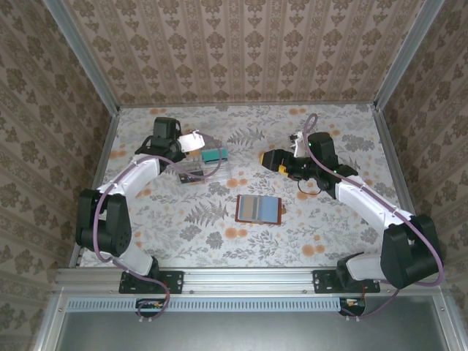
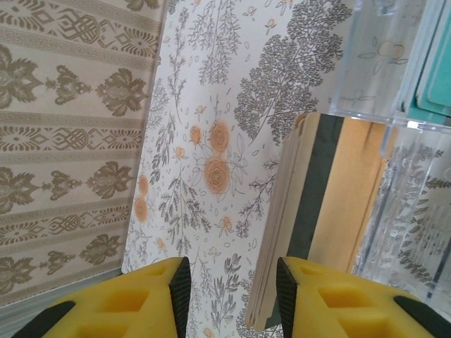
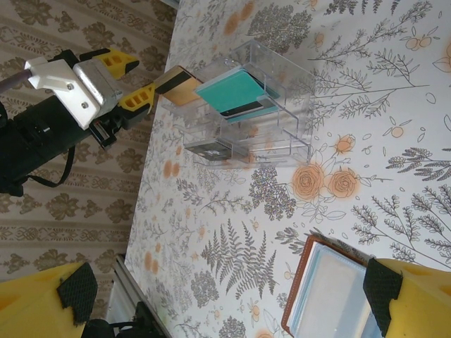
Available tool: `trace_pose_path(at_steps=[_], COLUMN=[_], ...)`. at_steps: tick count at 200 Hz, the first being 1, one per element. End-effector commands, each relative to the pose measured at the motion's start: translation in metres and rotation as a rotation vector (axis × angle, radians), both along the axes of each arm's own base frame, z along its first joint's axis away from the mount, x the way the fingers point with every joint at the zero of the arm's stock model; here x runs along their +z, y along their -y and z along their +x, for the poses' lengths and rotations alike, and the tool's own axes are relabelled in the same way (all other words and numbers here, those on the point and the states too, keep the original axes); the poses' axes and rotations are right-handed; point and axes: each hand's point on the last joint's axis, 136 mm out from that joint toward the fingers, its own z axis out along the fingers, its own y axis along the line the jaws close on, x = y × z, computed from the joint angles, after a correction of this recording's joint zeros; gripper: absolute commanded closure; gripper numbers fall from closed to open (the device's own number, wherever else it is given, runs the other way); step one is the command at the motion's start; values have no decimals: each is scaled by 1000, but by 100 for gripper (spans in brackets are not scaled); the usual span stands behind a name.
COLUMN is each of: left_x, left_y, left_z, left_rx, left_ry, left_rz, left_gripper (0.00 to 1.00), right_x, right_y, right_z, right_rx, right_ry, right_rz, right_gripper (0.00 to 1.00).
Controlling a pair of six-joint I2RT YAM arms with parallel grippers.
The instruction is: Take the credit cards out of the card holder
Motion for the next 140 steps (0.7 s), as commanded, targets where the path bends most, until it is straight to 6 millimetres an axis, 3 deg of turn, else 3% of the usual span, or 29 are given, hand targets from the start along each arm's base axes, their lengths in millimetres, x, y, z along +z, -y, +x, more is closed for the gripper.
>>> trace_pose_path(at_steps=[1,34,82,87,97,104,140], left_x=[7,9,50,54,64,71,96], left_y=[-1,1,8,8,6,4,-7], left_z=[12,11,-5,-8,-11,-14,-35], left_rx=[36,48,81,93,136,172,314], left_ry=[20,8,74,77,93,94,104], left_rz=[-32,-63,-200,-219,-253,-283,-450], left_gripper=[56,54,47,40,12,1,0], right_x=[15,16,9,8,5,4,-7], right_y=[-4,-2,3,3,4,4,1], right_z=[0,-5,-7,-8,-9,-9,-16], right_rx=[17,17,0,0,-2,-3,8], right_ry=[34,41,31,29,25,24,5], right_rz=[37,30,5,1,-16,-27,-68], right_gripper=[0,0,0,0,0,0,0])
